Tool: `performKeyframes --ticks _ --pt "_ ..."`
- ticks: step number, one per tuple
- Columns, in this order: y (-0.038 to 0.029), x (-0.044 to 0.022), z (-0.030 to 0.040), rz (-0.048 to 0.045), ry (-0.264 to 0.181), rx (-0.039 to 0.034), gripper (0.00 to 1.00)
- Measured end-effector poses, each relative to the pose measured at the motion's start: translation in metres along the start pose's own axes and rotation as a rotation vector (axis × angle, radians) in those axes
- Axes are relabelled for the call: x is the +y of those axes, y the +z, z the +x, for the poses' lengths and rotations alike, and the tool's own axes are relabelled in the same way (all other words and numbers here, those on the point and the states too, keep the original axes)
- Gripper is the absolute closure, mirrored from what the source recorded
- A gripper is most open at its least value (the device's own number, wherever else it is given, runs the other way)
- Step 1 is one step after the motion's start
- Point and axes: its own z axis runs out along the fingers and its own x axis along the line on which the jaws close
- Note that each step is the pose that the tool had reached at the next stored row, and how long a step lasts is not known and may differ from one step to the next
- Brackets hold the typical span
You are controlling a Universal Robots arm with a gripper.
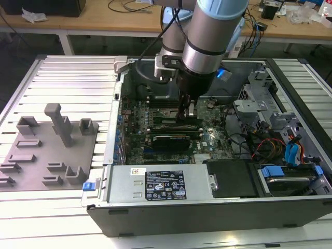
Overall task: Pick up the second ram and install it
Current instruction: 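Insert the second ram into the second slot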
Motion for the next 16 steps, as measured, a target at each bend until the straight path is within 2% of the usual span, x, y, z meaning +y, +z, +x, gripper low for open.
performKeyframes --ticks 6,14,16 --pt "0.0116 -0.0002 0.0004 0.0000 0.000 0.0001 0.87" --pt "0.0199 -0.0001 0.0006 0.0000 -0.001 -0.0001 0.87" --pt "0.0202 0.0005 0.0007 -0.0001 0.000 0.0003 0.87"
